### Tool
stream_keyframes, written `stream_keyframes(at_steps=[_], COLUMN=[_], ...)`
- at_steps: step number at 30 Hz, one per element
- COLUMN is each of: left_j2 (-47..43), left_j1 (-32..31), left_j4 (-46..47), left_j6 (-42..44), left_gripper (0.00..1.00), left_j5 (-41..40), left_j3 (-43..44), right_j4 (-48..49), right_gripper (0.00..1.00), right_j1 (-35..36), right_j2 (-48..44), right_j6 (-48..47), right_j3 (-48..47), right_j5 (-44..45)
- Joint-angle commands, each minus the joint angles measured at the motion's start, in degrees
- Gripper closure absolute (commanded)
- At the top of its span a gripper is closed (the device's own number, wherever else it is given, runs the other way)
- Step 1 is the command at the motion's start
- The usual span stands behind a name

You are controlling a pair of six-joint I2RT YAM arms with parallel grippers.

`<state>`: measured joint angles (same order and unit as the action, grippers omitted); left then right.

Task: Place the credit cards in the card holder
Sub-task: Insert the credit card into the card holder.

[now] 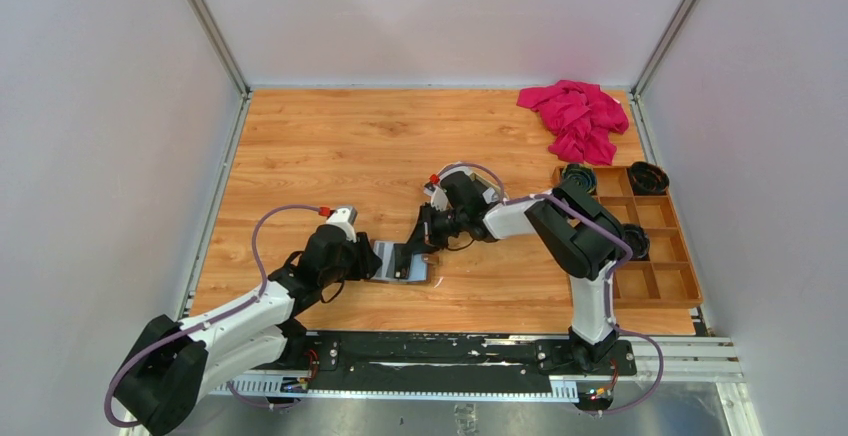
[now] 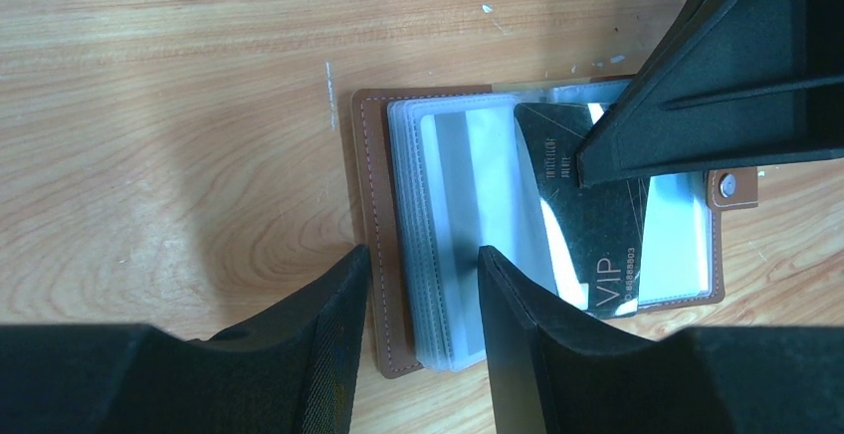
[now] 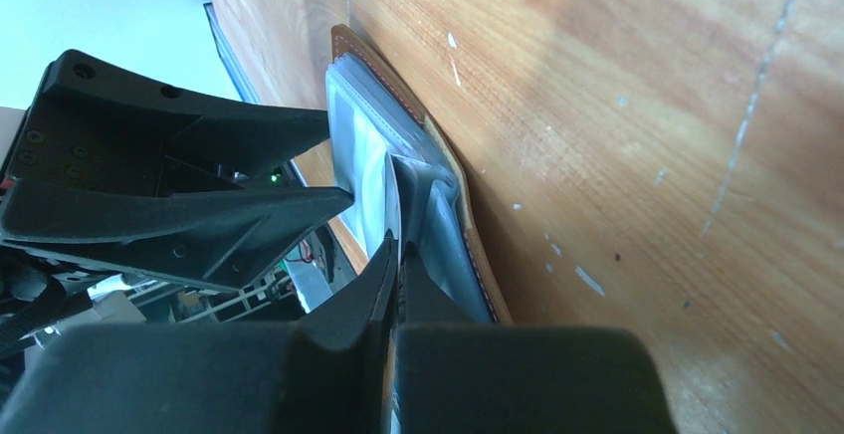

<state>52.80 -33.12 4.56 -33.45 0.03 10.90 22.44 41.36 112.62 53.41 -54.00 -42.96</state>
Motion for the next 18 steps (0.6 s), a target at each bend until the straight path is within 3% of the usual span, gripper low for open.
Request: stream_keyframes(at_steps=[1,18], left_j2=[0.95,0.95], left_j1=[0.34,0.87], left_j4=[-1.39,-1.32], left_j6=[-0.33,-0.36], left_gripper=[0.54,0.55], left_j5=[1.63,2.25], left_j3=[0.09,0.06], right_j4=[-9.27,-9.78], right_gripper=[1.00,1.00], right_j1=[1.45,1.52], right_j2=[0.17,-1.55], right_j6=[0.04,1.23], right_j3=[2.11,4.08], right_j5=[5.28,6.06])
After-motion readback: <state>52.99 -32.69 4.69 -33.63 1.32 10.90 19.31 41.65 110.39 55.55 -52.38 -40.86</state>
